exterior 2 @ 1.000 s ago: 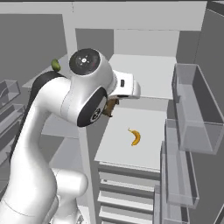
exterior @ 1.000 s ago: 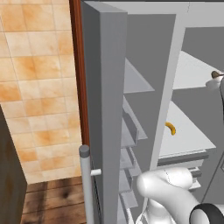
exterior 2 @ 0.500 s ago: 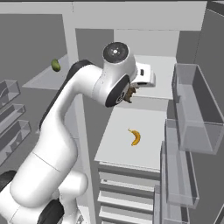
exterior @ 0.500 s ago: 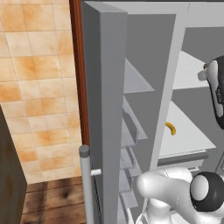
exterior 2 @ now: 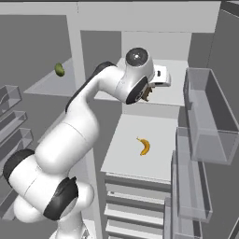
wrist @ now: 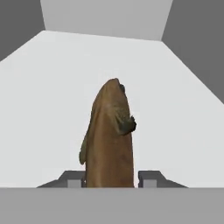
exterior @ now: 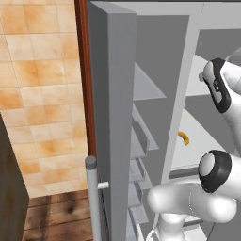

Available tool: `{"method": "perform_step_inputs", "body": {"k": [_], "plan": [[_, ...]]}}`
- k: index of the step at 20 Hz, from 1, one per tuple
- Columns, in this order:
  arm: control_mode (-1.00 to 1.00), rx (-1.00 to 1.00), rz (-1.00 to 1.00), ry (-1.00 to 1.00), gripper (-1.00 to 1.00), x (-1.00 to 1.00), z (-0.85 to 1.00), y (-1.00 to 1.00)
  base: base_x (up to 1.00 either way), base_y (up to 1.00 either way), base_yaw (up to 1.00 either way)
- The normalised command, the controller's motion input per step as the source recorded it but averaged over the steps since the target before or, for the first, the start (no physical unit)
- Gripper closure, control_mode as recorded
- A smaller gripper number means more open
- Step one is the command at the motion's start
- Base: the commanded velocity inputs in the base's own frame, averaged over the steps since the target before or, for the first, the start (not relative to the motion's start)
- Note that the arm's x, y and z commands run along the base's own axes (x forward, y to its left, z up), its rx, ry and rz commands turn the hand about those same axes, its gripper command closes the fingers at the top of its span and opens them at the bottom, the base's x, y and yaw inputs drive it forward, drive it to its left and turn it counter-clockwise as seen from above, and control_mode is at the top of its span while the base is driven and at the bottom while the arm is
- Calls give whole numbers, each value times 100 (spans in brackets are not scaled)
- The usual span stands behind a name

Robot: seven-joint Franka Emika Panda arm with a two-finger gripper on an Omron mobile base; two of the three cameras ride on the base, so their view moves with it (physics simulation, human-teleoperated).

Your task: Pick up the frozen fish from the freezer, place it on any shelf in the fridge, and close the fridge and freezer doors when done.

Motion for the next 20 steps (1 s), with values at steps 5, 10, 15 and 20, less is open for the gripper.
{"method": "perform_step_inputs", "body": {"k": [5,10,15,20], "plan": [[-100,0,0,-6,-100,58,-9,0,0,0,0],[-100,1,-3,-7,-100,-68,30,0,0,0,0],[-100,8,-8,-14,-100,-100,62,1,0,0,0],[-100,3,-11,13,-100,-100,31,0,0,0,0]]}}
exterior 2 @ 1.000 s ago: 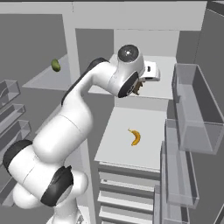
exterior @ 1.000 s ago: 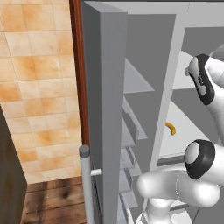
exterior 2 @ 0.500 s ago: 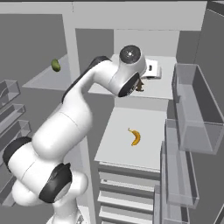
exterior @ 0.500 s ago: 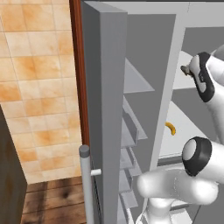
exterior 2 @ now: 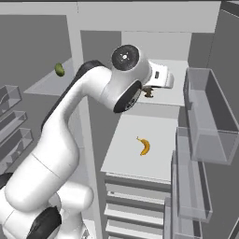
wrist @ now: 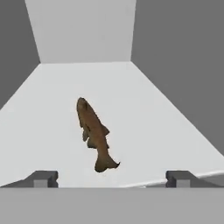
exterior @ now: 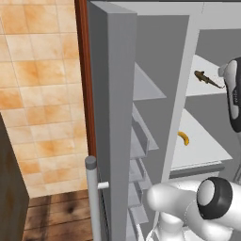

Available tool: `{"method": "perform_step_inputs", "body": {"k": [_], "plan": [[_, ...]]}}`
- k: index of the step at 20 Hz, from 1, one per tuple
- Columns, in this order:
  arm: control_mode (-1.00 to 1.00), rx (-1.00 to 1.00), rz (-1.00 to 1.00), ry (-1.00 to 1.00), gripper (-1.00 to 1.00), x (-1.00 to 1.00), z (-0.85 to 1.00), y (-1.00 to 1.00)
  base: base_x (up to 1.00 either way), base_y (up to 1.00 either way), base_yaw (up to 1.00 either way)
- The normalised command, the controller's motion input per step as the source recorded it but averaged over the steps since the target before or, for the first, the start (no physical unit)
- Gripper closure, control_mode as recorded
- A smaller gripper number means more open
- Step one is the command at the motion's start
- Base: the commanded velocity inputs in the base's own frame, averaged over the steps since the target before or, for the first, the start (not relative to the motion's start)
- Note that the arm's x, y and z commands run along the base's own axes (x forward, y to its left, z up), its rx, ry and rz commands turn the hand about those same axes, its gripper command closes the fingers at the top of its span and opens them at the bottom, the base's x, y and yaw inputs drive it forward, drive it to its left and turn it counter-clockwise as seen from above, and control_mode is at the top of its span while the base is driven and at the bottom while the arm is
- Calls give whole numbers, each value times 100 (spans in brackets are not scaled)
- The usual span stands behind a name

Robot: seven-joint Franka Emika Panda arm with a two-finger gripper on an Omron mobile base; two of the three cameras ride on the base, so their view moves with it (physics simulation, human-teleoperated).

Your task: Pick up the frozen fish from the freezer, place it on any shelf in the fridge, and close the fridge and freezer doors when done.

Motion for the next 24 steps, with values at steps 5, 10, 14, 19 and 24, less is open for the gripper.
{"method": "perform_step_inputs", "body": {"k": [5,10,14,19,24], "plan": [[-100,-4,-8,41,-100,-100,-84,27,0,0,0],[-100,11,-3,7,-100,-81,-44,86,0,0,0],[-100,1,-3,0,-100,-13,0,65,0,0,0],[-100,-7,-4,5,-100,-3,0,46,0,0,0],[100,0,0,0,-100,-23,0,-5,-25,-20,2]]}}
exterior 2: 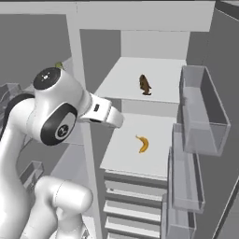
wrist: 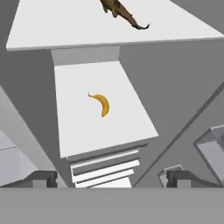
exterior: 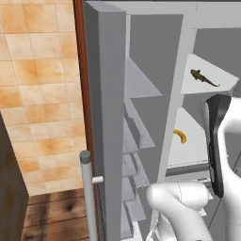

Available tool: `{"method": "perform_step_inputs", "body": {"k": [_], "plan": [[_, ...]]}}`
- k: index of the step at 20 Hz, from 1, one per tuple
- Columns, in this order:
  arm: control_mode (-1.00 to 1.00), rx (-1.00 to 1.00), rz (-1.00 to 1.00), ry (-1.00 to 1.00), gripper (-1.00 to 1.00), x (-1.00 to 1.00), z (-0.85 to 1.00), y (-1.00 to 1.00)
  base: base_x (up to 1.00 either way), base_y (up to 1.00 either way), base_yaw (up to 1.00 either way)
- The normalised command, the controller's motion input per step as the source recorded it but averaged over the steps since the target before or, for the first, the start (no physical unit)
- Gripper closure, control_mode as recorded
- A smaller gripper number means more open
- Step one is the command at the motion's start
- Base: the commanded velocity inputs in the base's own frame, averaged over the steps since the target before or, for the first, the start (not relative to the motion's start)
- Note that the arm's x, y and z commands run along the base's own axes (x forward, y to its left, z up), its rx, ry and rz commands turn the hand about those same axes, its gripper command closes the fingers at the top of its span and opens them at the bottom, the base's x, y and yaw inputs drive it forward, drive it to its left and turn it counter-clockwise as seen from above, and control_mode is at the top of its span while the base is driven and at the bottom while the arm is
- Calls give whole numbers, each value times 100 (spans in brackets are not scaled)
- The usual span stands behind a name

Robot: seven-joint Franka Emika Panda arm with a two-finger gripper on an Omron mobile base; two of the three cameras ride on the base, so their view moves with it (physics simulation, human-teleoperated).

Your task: Pick up the frozen fish from the freezer, place it on any shelf in the fridge, and close the fridge and freezer doors when done.

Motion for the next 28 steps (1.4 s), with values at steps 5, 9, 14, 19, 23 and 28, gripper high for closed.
{"method": "perform_step_inputs", "body": {"k": [5,9,14,19,23,28], "plan": [[100,0,0,0,-100,0,0,0,-47,-56,4],[100,0,0,0,-100,0,0,0,-67,-12,5],[100,0,0,0,-100,0,0,0,-84,-14,4],[100,0,0,0,-100,0,0,0,-74,-12,2],[100,0,0,0,-100,0,0,0,-57,-3,0],[100,0,0,0,-100,0,0,0,-41,0,0]]}}
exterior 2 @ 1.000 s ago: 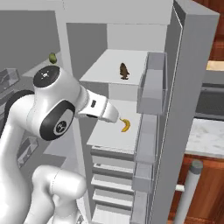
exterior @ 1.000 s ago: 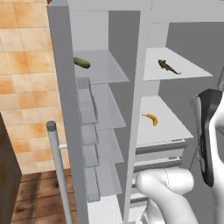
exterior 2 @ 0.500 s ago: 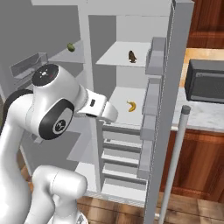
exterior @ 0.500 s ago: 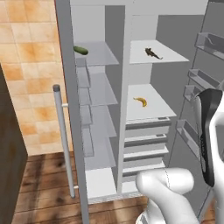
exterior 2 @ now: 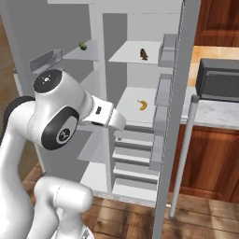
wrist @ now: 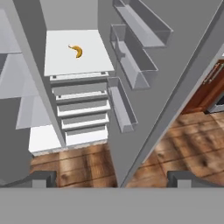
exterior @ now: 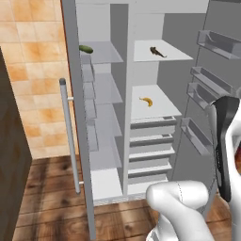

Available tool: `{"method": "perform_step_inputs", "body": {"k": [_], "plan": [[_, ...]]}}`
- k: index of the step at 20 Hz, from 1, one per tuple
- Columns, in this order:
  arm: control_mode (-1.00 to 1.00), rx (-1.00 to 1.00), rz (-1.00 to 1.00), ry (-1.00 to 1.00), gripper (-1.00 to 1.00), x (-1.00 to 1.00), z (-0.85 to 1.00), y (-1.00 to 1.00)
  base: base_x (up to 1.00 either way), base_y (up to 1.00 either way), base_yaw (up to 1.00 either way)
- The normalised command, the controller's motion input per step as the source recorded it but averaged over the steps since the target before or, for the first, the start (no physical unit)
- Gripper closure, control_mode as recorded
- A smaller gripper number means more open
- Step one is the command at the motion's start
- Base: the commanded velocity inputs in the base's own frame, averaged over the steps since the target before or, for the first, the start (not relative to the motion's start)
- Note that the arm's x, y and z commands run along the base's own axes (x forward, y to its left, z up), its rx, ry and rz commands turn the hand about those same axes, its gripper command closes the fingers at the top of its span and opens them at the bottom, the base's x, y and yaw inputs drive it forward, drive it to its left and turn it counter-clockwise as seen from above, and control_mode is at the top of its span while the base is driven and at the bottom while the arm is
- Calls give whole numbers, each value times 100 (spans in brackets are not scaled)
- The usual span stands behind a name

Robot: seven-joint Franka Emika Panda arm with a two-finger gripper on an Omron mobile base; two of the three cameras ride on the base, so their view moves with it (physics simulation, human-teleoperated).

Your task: Pick up the frozen fish from the freezer, place it on any shelf in the fridge, and close the fridge and freezer doors when done.

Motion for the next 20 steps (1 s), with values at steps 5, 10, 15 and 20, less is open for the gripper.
{"method": "perform_step_inputs", "body": {"k": [5,10,15,20], "plan": [[-100,0,0,0,-100,-27,5,-25,-7,-1,0],[-100,0,0,0,-100,-52,16,-9,0,0,0],[-100,9,0,-19,-100,-99,37,-51,0,0,0],[-100,16,1,-17,-100,-34,25,-97,0,0,0]]}}
